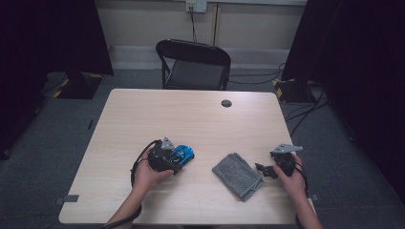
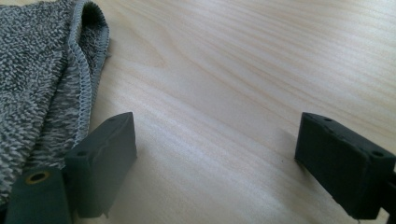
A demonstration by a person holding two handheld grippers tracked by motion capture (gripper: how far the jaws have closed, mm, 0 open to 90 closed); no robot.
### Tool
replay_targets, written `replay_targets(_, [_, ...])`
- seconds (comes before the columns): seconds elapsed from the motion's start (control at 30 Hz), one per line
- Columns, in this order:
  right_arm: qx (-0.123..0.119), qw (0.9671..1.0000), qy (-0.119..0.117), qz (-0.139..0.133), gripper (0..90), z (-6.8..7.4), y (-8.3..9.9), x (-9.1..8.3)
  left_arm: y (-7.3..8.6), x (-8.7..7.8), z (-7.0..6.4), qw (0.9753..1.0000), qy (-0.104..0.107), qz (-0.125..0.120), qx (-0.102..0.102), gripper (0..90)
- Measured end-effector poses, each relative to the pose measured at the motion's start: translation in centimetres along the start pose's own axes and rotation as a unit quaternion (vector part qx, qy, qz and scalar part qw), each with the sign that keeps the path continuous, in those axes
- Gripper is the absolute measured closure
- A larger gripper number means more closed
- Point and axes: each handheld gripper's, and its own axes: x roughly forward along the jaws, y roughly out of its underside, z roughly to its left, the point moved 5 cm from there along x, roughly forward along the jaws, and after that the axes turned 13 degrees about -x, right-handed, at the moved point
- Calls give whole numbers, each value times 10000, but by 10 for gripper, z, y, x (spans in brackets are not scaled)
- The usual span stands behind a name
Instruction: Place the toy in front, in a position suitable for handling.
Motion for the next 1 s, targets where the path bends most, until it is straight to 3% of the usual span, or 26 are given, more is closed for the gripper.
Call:
replay_targets(0.17, [1, 10000, -1, 0, 120, 0, 0, 0, 2, 2, 0, 10000, -1, 20, 27, 239])
replay_targets(0.6, [3, 10000, -1, 0, 119, 0, 0, 0, 3, 6, 0, 10000, 15, 7, -71, 226])
replay_targets(1.0, [3, 10000, -2, 0, 120, 0, 0, 0, 2, 4, 1, 10000, 12, 38, -25, 258])
